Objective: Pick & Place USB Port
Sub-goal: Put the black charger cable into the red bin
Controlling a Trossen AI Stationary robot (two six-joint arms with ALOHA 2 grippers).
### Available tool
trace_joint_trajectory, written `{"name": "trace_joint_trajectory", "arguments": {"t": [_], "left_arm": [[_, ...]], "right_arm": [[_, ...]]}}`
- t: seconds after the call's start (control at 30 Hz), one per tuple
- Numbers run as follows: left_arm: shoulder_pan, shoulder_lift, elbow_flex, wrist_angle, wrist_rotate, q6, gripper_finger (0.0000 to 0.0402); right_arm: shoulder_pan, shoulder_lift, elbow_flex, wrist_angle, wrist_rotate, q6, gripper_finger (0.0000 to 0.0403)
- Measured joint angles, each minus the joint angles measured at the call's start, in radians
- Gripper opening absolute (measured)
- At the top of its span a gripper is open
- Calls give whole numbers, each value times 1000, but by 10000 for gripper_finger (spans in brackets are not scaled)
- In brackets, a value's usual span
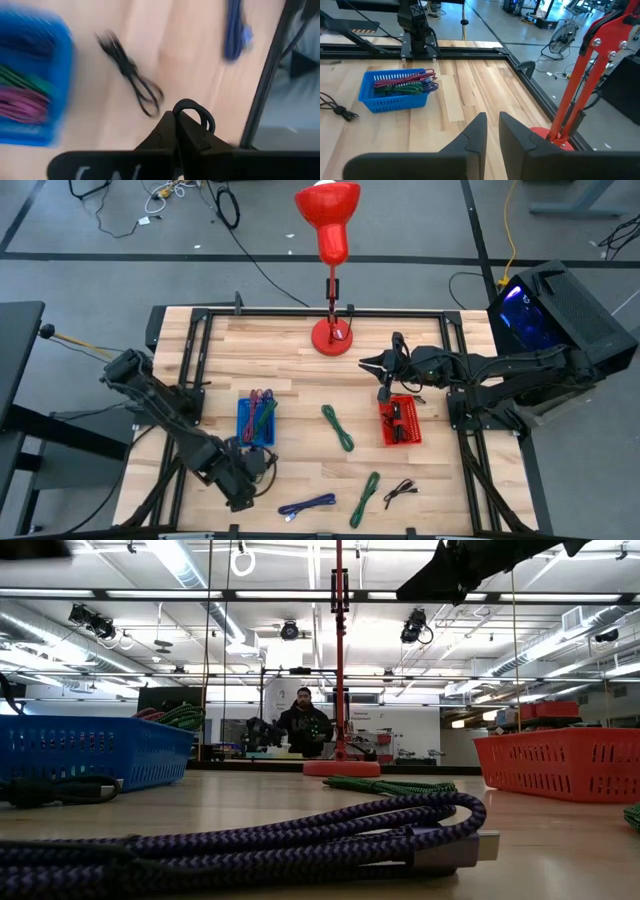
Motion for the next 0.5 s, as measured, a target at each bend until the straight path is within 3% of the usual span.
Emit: {"name": "trace_joint_trajectory", "arguments": {"t": [0.27, 0.37, 0.5], "left_arm": [[54, -71, 229, -120, -564, 306, 5], [105, -107, 244, -85, -686, 428, 5], [220, -139, 244, -25, -725, 613, 3]], "right_arm": [[0, 0, 0, 2, -19, -32, 51], [0, 0, 0, 47, -55, -47, 51], [0, 0, 0, 134, -112, -84, 51]]}}
